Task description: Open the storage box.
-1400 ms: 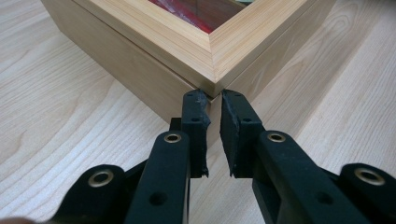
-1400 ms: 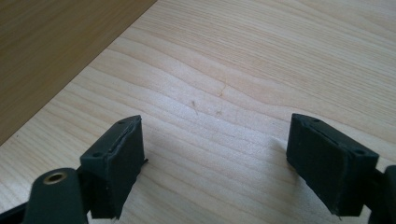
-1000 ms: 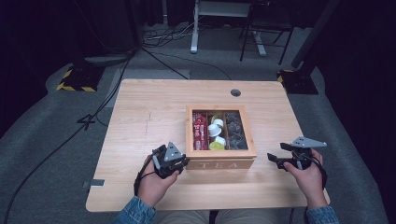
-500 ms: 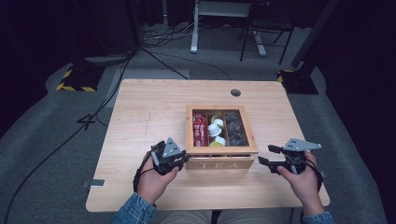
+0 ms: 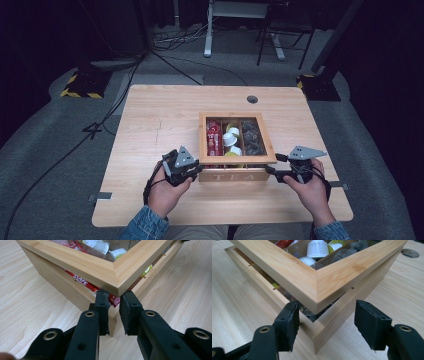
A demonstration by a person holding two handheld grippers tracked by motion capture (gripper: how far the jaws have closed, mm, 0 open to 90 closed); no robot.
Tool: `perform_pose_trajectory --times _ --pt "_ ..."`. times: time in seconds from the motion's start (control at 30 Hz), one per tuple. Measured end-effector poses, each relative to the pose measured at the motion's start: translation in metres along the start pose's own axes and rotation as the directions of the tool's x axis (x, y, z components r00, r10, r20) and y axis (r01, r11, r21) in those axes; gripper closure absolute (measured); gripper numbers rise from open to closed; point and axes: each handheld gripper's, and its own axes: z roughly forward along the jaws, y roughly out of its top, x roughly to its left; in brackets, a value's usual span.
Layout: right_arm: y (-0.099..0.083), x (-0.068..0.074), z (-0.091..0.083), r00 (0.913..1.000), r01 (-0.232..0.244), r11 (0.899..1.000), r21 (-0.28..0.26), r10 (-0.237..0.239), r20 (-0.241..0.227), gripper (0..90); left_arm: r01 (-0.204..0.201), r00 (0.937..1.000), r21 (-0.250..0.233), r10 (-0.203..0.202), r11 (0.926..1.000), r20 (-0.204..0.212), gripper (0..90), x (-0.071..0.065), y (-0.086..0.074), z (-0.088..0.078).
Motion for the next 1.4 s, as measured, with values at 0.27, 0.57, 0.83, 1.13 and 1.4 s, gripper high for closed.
perform_pose_trajectory --times 0.27,0.57,0.83,1.13,1.4 --pt "0.009 0.002 0.005 0.9989 0.042 0.999 -0.025 -0.042 0.022 40.2 -0.019 0.9994 0.01 0.019 0.9998 -0.028 71.2 -0.002 0.003 0.004" --pt "0.01 0.003 0.003 0.9984 0.045 0.998 -0.045 -0.043 0.036 39.2 0.002 0.9997 -0.001 -0.002 1.0 -0.023 57.0 0.002 0.008 0.009" --pt "0.014 0.004 -0.002 0.9958 0.068 0.997 -0.036 -0.065 0.065 36.6 -0.003 0.9992 -0.014 0.002 0.9999 -0.04 47.6 0.004 0.011 0.012" --pt "0.024 0.003 -0.003 0.9926 0.102 0.994 -0.036 -0.099 0.07 35.8 0.031 0.9976 -0.08 -0.036 0.9963 -0.059 34.7 0.01 0.012 0.018" --pt "0.04 -0.001 -0.009 0.9887 0.135 0.99 -0.049 -0.131 0.072 34.9 0.049 0.9955 -0.083 -0.056 0.9953 -0.076 32.9 0.018 0.009 0.009"
